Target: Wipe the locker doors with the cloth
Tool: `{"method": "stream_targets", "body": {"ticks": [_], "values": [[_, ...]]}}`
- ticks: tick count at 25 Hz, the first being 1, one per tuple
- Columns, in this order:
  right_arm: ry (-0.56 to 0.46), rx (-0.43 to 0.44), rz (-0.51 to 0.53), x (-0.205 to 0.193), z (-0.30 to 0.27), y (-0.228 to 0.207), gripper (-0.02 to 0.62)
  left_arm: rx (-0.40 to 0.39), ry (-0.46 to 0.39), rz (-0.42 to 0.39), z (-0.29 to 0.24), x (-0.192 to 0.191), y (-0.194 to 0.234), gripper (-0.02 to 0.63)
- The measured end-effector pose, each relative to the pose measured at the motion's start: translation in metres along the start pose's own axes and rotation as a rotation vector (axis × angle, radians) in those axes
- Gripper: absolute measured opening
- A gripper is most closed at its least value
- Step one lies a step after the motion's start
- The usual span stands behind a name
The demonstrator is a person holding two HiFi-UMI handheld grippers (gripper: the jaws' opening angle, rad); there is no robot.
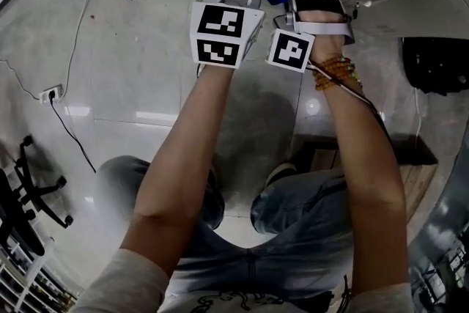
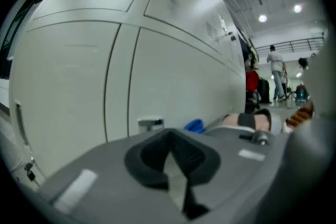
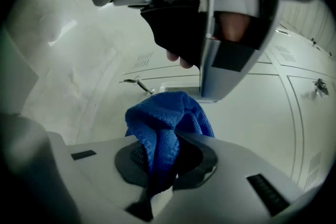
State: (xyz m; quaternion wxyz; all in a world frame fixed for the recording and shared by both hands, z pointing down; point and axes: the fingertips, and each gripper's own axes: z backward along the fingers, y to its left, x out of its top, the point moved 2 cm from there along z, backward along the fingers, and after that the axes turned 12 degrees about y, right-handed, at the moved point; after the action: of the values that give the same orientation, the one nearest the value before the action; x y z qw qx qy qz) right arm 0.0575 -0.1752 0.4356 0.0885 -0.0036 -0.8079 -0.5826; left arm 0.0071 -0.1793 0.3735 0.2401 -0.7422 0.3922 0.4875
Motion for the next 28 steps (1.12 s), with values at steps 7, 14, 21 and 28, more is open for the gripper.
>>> {"method": "stream_targets", "body": {"ticks": [7,14,21,28], "values": [[0.027,0.128,-0.003,0.02,-0.027,0.075,0.046,0.002,0.027,0.029,-0.011,-0.058,0.009,0.002],[0.071,0.176,0.101,0.018,-0.05,0.132,0.046,-0.016,0.076,0.007,-0.012,-0.086,0.003,0.002],[0.096,0.201,0.144,-0.007,-0.054,0.144,0.046,-0.014,0.093,-0.006,-0.019,-0.086,-0.005,0.002],[0.073,0.198,0.032,-0.033,-0.03,0.09,0.046,-0.038,0.053,0.005,-0.02,-0.036,-0.037,0.002]]}}
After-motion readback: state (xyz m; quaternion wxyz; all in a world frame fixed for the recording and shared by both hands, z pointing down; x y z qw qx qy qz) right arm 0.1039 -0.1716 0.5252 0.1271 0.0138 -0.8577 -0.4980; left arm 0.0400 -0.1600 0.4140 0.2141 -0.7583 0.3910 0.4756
